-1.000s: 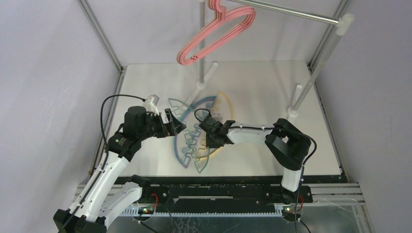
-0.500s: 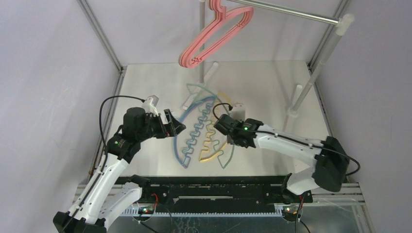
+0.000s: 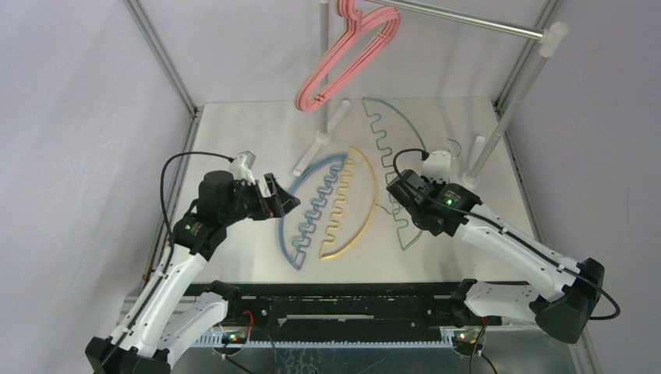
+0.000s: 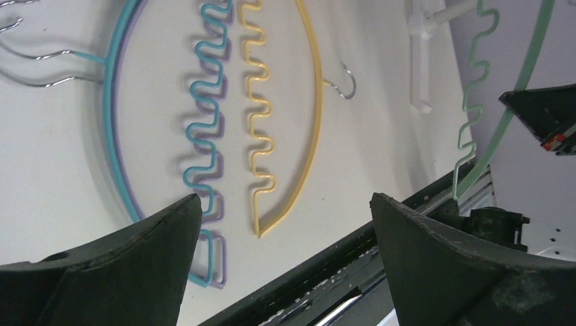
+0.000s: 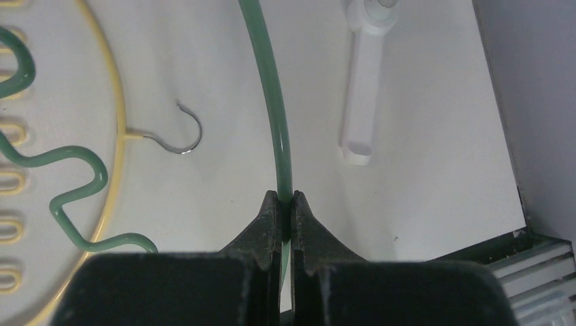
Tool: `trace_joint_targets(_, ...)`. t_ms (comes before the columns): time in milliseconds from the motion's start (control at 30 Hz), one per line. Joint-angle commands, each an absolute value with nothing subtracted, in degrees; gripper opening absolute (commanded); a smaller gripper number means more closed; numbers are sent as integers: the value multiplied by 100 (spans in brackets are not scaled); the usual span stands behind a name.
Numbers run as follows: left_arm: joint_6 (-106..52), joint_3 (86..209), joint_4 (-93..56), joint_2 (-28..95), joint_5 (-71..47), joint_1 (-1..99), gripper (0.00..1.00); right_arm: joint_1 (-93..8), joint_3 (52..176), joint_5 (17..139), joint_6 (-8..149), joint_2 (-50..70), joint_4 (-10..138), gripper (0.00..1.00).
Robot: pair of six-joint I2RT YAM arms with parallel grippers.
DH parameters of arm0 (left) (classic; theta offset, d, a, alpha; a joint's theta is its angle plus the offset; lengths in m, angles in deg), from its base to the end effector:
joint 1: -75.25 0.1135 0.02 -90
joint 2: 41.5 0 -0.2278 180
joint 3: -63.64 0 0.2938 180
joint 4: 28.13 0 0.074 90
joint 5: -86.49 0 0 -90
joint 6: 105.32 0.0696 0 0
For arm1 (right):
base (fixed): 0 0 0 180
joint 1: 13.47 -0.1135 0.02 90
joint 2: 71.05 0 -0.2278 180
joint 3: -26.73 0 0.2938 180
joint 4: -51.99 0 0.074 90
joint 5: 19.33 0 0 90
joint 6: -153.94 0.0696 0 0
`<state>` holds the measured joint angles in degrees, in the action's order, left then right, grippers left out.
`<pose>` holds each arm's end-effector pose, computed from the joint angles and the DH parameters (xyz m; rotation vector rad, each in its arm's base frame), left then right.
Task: Organize the hangers
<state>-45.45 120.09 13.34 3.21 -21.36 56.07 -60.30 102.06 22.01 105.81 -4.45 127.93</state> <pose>0.2457 -0.1081 0.2640 -0.0101 2.1756 -0.8339 0.2204 0.1585 0.2566 0.1074 2.2549 -0.4101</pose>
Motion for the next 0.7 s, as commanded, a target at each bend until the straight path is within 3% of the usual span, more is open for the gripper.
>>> trace_joint_targets(0, -4935, 12245, 459, 509, -2381, 5416, 98, -6205, 10502, 2336, 10186, -590, 12280, 0)
trace_joint_targets(267, -5346, 12793, -830, 1220, -1922, 4190, 98, -6568, 11072, 2455, 10112, -86, 12122, 0)
trace_joint_targets(667, -5603, 13422, -1255, 2236, -1747, 3685, 96, -6853, 11303, 3086, 9789, -109, 11775, 0)
